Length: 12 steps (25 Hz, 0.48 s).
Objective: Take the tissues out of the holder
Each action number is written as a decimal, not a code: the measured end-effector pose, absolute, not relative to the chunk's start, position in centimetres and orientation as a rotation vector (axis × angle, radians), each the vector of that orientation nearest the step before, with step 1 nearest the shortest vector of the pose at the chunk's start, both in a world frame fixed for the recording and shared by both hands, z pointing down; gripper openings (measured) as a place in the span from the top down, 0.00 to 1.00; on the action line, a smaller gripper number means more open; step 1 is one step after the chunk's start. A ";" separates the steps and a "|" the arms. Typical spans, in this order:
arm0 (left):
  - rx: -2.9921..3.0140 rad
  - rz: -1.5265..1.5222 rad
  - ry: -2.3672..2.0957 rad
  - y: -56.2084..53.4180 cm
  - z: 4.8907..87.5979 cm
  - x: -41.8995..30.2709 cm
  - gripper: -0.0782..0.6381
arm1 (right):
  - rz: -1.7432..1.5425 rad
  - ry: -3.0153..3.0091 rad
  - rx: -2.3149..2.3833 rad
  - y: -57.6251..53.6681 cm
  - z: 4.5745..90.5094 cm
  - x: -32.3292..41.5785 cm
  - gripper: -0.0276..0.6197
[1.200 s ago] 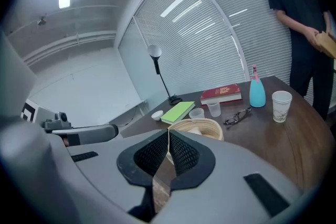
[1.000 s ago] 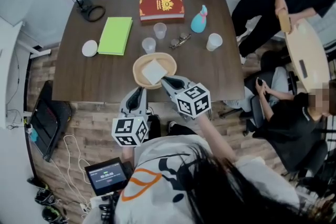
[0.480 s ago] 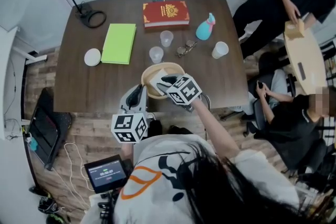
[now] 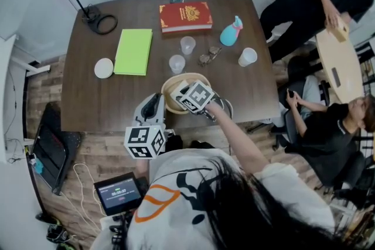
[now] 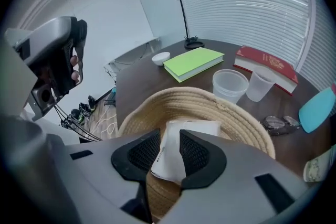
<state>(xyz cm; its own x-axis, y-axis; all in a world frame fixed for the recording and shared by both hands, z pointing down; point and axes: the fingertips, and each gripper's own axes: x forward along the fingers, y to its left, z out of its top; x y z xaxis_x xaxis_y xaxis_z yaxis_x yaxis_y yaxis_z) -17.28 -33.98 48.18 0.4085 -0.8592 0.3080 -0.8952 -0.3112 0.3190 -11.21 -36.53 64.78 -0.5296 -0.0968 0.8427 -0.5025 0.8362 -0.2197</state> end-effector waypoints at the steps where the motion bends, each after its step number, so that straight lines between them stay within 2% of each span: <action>1: 2.232 0.111 -1.496 -34.1 48.2 -17.4 0.83 | 0.551 -2.071 0.445 -36.6 65.1 -11.2 0.80; 9: 2.225 0.111 -1.508 -34.2 48.2 -18.5 0.83 | 0.482 -1.983 0.419 -36.4 66.2 -10.9 0.81; 12: 2.222 0.110 -1.514 -34.0 48.3 -18.9 0.83 | 0.452 -1.991 0.424 -36.5 66.1 -10.8 0.89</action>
<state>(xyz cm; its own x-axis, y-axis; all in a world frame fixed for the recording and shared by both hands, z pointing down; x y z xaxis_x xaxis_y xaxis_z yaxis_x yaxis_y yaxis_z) -18.86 -34.04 48.25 0.3955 -0.8647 0.3096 -0.9004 -0.2986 0.3163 -10.83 -36.45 66.06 -0.4302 -0.1013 0.8970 -0.4786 0.8681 -0.1315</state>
